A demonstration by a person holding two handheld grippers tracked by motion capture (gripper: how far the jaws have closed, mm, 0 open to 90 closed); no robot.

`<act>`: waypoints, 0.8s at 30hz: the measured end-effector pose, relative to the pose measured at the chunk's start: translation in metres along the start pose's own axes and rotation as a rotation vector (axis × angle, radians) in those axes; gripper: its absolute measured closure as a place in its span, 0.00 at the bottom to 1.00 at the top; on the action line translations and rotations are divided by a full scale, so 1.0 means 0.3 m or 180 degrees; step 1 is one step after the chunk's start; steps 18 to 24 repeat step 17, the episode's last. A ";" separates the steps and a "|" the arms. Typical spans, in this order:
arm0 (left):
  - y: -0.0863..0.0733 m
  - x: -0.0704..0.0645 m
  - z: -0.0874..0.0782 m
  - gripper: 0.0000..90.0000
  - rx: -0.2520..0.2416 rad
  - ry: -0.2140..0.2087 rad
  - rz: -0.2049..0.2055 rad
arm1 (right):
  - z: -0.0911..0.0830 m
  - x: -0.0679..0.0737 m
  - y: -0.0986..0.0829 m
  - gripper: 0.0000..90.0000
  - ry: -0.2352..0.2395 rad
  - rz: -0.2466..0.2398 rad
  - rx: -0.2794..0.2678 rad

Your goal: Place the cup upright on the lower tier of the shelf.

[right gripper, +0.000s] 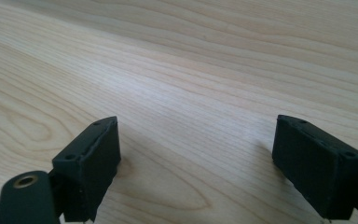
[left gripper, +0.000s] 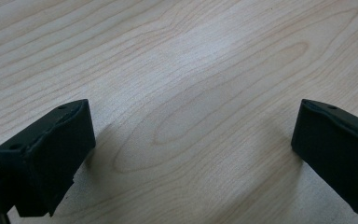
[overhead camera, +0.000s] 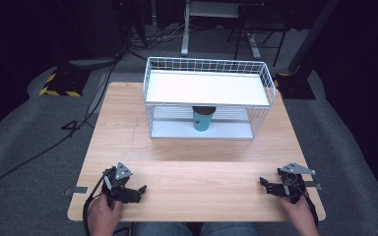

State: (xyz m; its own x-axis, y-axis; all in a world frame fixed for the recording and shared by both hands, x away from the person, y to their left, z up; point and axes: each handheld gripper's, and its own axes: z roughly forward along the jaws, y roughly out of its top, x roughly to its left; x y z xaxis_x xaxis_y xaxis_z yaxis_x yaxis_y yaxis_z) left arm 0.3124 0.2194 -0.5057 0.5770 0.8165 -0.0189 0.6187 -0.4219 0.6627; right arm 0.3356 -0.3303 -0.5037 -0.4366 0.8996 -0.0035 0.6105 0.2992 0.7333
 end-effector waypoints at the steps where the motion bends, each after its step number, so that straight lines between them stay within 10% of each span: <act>1: 0.000 0.000 0.000 0.00 0.0000 -0.0001 0.0001 | 0.000 0.000 0.000 0.17 0.0000 0.0000 0.0000; 24: -0.003 0.012 -0.004 0.00 0.0002 -0.0080 0.0111 | -0.003 -0.003 -0.006 0.15 0.0046 -0.0057 -0.0006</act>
